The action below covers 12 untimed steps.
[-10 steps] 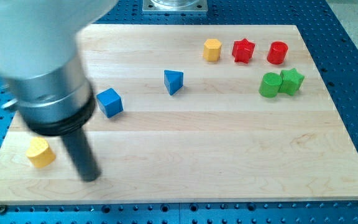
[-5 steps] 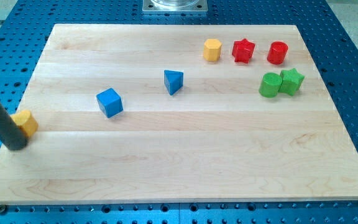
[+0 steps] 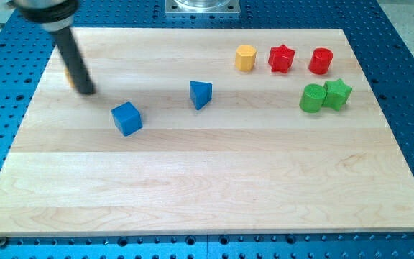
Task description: Keep heart on left side of hexagon
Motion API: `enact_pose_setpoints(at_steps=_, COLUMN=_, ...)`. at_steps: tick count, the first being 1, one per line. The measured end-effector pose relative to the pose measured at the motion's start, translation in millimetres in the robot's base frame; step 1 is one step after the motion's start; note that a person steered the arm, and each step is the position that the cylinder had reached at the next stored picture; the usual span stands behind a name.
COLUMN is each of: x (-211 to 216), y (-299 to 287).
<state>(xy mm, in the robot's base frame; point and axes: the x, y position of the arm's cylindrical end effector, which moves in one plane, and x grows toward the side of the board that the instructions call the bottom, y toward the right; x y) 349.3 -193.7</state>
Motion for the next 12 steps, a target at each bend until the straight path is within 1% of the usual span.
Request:
enact_pose_setpoints(at_steps=1, x=-9.4, y=-57.0)
enact_pose_setpoints(at_steps=2, x=-9.0, y=-55.7)
enact_pose_setpoints(at_steps=3, x=6.7, y=-79.3)
enact_pose_setpoints(at_steps=4, x=-15.8, y=-111.0)
enact_pose_setpoints(at_steps=5, x=-53.3, y=-85.7)
enact_pose_setpoints(at_steps=6, x=-62.1, y=-18.8)
enact_pose_setpoints(at_steps=7, x=-42.9, y=68.8)
enact_pose_setpoints(at_steps=8, x=-40.7, y=150.1)
enact_pose_setpoints(at_steps=9, x=-40.7, y=159.7)
enact_pose_setpoints(at_steps=10, x=-57.3, y=83.7)
enact_pose_setpoints(at_steps=11, x=-76.0, y=127.3)
enact_pose_setpoints(at_steps=12, x=-78.5, y=158.5)
